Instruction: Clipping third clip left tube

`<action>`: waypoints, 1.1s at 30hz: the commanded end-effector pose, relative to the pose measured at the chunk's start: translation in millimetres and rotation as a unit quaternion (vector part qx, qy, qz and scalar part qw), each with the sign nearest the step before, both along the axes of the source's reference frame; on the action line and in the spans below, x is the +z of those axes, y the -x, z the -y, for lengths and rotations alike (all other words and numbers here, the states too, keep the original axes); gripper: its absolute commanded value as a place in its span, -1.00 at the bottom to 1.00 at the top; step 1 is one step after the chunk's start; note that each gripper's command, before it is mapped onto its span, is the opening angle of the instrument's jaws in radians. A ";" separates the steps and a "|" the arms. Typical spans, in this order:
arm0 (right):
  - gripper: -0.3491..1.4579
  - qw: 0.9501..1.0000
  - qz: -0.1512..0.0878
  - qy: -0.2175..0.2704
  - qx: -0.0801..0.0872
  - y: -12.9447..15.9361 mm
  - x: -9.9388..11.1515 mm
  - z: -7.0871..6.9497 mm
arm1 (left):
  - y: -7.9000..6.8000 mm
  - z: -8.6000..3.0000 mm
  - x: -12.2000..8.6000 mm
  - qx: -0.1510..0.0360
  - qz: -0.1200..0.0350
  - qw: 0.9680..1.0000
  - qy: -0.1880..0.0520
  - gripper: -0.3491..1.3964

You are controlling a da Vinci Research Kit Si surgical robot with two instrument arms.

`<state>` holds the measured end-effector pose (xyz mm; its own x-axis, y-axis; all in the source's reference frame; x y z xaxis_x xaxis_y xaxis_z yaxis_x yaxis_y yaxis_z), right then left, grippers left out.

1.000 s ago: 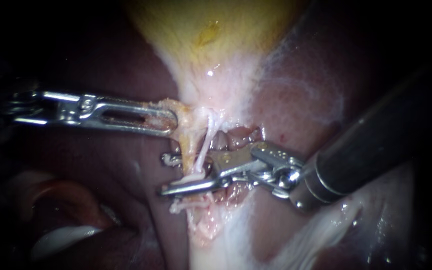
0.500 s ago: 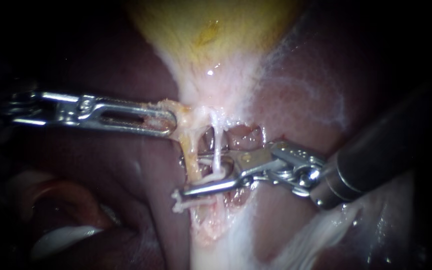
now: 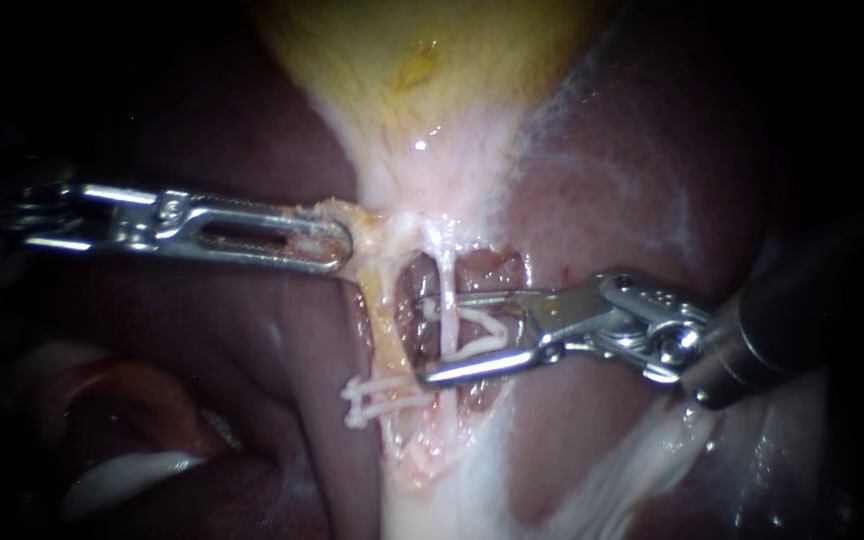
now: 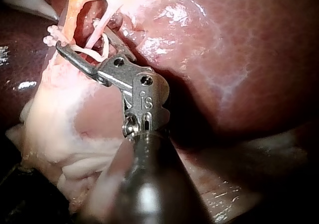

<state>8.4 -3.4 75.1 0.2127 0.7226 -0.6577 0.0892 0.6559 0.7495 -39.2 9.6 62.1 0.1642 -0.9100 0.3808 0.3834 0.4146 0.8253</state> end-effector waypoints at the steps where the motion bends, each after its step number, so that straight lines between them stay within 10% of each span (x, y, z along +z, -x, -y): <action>1: -0.06 1.000 0.000 0.003 0.002 0.3 -0.2 -0.1 | 0.0 0.0 0.0 0.000 0.000 1.000 0.000 -1.00; 33: -0.07 0.998 0.019 0.057 -0.003 1.0 -4.5 -0.4 | -0.1 0.0 0.0 0.000 0.000 1.000 0.000 -1.00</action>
